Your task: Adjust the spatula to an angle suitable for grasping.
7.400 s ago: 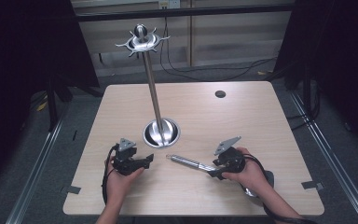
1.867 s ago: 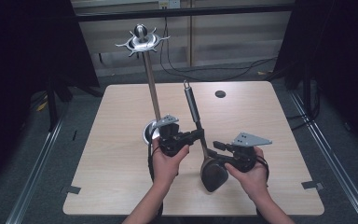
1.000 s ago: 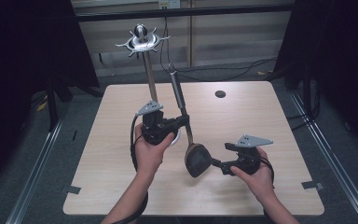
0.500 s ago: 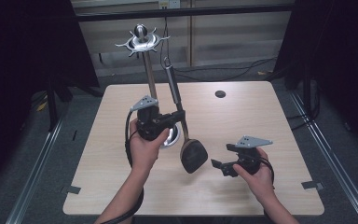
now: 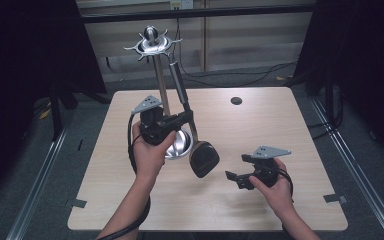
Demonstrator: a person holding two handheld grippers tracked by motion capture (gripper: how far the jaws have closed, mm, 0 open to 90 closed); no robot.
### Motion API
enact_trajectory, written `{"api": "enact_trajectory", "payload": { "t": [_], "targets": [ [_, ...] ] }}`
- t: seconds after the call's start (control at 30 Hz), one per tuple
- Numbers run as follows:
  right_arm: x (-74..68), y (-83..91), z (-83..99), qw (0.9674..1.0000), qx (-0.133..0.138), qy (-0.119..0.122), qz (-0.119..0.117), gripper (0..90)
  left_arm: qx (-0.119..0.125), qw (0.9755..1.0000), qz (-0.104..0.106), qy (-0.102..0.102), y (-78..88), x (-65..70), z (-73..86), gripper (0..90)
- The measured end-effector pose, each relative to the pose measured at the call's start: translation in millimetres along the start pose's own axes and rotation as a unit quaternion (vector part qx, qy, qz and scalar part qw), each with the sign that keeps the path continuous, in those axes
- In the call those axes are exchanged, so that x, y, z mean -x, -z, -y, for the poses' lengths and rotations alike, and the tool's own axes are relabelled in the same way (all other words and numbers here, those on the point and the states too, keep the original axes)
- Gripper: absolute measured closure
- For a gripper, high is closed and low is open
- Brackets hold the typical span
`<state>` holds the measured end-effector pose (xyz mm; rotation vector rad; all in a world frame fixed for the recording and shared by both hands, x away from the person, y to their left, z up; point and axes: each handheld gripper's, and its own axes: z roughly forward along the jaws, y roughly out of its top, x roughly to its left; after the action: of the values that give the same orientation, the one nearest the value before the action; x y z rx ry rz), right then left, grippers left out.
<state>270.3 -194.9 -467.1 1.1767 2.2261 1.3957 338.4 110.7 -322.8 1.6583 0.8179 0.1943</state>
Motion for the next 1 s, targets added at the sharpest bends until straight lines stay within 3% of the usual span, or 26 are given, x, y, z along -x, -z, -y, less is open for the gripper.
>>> {"api": "enact_trajectory", "payload": {
  "t": [0.27, 0.53, 1.0],
  "targets": [
    [-1.1, -0.5, 0.7, 1.0, -0.003, 0.0, -0.003, 9.1, 0.002, 0.9999, -0.002, 0.016, -3.2, -10.5, 5.3, 88.1],
    [0.4, 0.1, 0.8, 1.0, -0.003, -0.001, -0.002, 9.1, 0.011, 0.9997, -0.018, 0.008, -4.2, -20.0, 7.6, 86.4],
    [2.0, 2.4, -0.7, 1.0, -0.001, -0.001, -0.001, 9.1, 0.029, 0.9993, -0.023, -0.003, -2.3, -33.4, 11.6, 82.1]
  ]
}}
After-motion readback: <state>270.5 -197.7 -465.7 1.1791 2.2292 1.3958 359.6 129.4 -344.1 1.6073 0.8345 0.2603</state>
